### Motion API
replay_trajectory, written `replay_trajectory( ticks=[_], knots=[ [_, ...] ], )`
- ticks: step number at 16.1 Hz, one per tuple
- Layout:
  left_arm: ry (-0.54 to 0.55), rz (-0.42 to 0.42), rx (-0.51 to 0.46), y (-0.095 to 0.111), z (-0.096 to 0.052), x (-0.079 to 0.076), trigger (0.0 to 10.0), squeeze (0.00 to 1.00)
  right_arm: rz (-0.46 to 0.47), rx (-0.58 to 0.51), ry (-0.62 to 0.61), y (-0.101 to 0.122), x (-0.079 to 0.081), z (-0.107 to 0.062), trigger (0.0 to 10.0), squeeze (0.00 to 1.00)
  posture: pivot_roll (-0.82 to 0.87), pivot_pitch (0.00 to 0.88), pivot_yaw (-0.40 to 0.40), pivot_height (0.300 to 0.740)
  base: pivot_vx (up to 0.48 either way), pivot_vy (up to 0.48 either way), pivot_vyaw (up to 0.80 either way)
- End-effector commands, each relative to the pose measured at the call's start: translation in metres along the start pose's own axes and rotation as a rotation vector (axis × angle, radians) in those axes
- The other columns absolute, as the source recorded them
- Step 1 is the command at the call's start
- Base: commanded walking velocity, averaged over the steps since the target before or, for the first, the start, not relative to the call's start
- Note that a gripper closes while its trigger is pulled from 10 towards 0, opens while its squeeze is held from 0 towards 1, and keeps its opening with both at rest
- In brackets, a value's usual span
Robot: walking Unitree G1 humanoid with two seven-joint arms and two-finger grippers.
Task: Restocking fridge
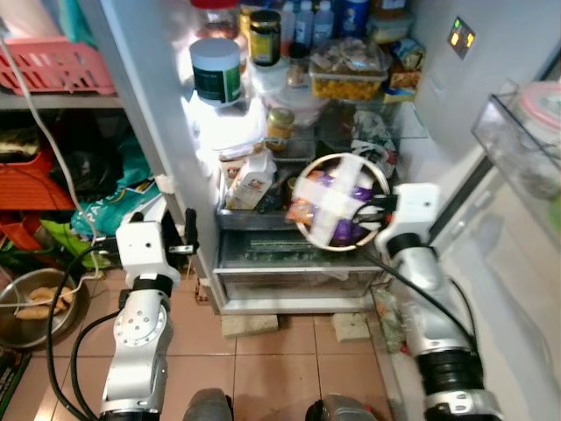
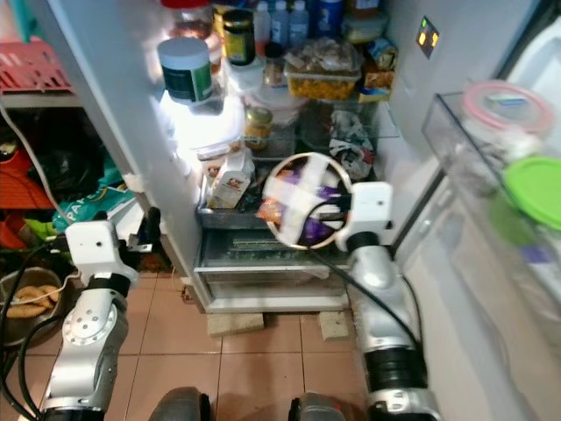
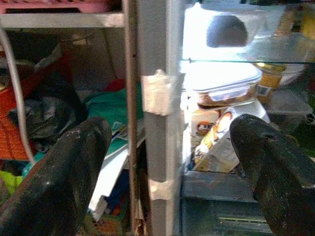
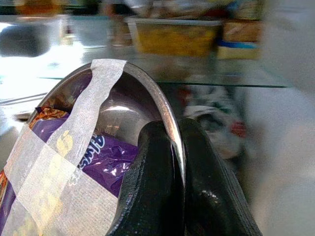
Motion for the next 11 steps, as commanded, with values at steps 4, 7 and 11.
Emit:
replay_trajectory(
  ticks=[4,7,11],
  knots=[
    [0.004,-0.009,0.036,-0.0074,-0.0009,0.0013,10.0,0.00,0.005,-0.029,0.005,0.0082,-0.0007,0.0015,10.0,0.00,0.07,0.087,0.008,0.740,0.000,0.322,0.00],
    [0.003,-0.008,0.036,-0.0074,-0.0004,0.0013,10.0,0.00,0.004,-0.029,0.004,0.0084,-0.0007,0.0017,10.0,0.00,0.07,0.088,0.008,0.740,0.000,0.480,0.00],
    [-0.003,-0.003,0.033,-0.0069,0.0004,0.0004,10.0,0.00,0.000,-0.032,-0.002,0.0086,-0.0024,0.0013,10.0,0.00,0.07,0.086,0.010,0.740,0.000,0.341,0.00]
  ],
)
Point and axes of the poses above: a point about 5 cm out from each wrist's last joint towards the gripper, its own z axis pointing out of the wrist towards the gripper, its own y axis along the axis of the wrist's last joint, x = y × z, the point moved 6 cm from there along z, pointing out of the wrist towards the gripper, and after that the axes turned 14 degrees about z, right-handed, at the moved point
